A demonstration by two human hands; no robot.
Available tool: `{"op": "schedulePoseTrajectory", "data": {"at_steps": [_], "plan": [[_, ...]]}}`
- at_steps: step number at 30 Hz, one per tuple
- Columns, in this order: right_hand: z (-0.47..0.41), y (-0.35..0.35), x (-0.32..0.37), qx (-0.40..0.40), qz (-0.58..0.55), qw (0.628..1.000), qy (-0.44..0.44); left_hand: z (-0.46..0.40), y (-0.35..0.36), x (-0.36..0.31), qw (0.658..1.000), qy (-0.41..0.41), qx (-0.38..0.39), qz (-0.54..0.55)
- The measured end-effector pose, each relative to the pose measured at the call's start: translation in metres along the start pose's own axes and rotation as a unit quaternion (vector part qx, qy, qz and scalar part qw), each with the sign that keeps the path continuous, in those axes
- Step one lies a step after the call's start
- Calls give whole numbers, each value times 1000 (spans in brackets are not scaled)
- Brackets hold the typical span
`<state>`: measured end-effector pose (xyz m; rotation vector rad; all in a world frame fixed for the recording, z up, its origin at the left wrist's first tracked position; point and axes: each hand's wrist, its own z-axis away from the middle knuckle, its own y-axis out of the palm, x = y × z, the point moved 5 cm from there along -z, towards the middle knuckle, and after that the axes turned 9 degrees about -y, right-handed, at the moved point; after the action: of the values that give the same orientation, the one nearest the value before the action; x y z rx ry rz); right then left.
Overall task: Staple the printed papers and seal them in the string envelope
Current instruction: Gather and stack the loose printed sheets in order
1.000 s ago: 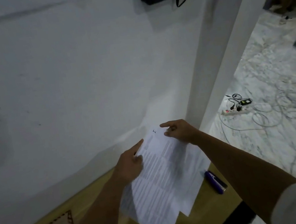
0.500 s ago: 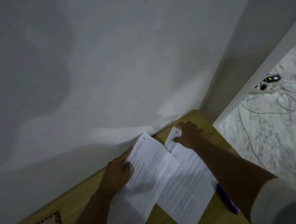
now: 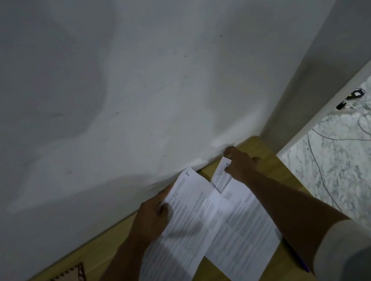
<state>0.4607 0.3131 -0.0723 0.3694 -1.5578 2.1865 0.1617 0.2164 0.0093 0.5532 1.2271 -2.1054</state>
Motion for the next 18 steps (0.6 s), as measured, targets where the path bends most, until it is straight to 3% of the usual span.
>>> {"op": "schedulePoseTrajectory", "data": {"at_steps": [5, 11, 18], "plan": [[13, -27, 7, -100, -58, 993, -25, 13, -6, 4, 1000, 18, -17, -14], [62, -89, 46, -213, -57, 966, -134, 54, -30, 4, 998, 64, -28, -9], [155, -171, 127, -269, -143, 925, -228, 131, -91, -16, 981, 151, -116, -38]]}}
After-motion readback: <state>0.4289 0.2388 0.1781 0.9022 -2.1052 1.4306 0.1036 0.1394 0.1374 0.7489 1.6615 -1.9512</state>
